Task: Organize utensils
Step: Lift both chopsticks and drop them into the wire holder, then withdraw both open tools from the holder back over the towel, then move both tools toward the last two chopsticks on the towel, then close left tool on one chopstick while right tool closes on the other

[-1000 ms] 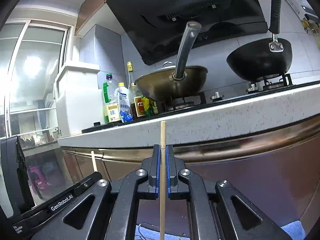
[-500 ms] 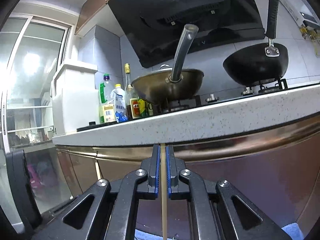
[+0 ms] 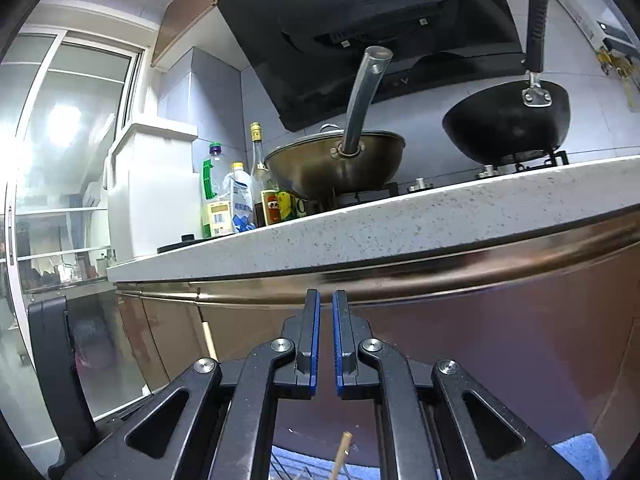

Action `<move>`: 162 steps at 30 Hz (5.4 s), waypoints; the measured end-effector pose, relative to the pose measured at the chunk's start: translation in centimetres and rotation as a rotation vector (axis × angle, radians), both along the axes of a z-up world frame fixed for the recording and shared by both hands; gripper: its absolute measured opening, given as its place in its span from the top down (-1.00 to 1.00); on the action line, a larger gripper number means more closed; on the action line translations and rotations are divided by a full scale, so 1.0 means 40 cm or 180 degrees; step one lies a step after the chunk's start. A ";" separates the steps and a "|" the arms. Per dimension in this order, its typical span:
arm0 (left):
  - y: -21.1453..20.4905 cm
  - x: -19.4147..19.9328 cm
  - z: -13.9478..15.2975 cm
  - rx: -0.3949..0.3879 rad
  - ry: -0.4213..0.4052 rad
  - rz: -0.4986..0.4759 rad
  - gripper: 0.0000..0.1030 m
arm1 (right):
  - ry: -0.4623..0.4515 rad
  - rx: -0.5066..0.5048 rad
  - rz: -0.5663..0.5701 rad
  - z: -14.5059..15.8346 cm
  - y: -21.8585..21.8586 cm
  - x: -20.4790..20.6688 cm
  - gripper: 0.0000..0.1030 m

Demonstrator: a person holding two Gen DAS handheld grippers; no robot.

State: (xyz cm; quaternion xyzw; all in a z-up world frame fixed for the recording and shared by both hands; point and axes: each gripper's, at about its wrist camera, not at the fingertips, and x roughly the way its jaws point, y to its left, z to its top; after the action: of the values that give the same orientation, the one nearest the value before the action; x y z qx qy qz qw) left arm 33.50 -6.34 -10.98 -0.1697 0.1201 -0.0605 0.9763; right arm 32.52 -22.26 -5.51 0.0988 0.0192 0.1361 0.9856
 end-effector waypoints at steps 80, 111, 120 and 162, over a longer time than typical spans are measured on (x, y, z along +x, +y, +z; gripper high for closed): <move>0.082 -0.797 0.087 0.1008 0.0113 0.0400 0.09 | 0.0538 -0.0256 -0.1365 -0.077 -0.145 -0.830 -0.86; 0.326 -0.571 -0.073 0.0602 0.1313 0.0376 0.09 | 0.1468 -0.0516 -0.0306 -0.155 0.000 -0.610 -0.53; 0.331 -0.375 -0.205 0.0479 0.2233 -0.0151 0.11 | 0.2069 -0.0750 0.0225 -0.202 0.123 -0.446 -0.30; 0.304 -0.151 -0.414 0.0478 0.3450 -0.0759 0.80 | 0.3919 -0.1287 0.0584 -0.510 0.477 0.016 0.70</move>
State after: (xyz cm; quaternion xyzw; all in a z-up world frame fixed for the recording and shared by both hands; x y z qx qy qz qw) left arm 27.47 5.82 -27.53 -0.0919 0.6271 -0.0658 0.7707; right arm 33.17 -3.18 -25.92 -0.0306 0.6135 0.1319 0.7780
